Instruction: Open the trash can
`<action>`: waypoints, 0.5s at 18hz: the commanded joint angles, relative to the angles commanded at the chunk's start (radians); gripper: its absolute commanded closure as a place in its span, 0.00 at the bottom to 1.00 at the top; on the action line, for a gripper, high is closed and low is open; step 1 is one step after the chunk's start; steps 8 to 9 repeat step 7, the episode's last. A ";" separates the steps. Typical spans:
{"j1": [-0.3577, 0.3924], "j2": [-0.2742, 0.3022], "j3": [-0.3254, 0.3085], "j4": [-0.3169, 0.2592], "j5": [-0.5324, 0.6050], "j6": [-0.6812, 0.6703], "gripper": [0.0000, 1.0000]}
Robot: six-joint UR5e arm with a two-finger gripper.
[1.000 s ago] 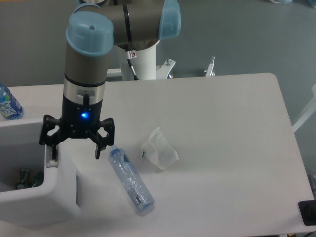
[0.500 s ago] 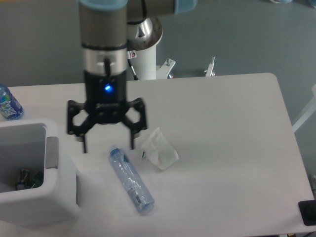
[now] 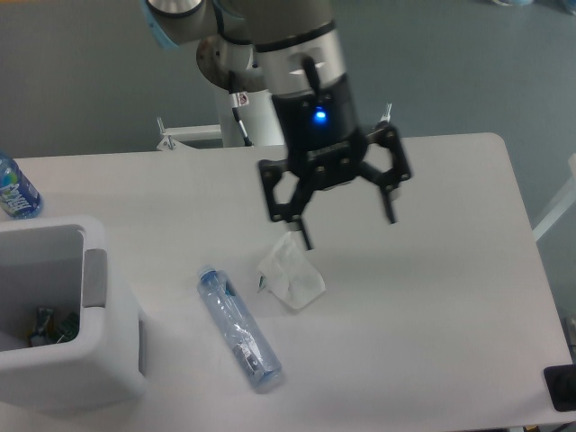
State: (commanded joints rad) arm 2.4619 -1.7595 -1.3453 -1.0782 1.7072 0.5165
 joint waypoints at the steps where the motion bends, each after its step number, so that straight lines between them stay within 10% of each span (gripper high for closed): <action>1: 0.009 0.002 -0.009 -0.014 0.009 0.046 0.00; 9: 0.077 0.049 -0.091 -0.023 0.031 0.310 0.00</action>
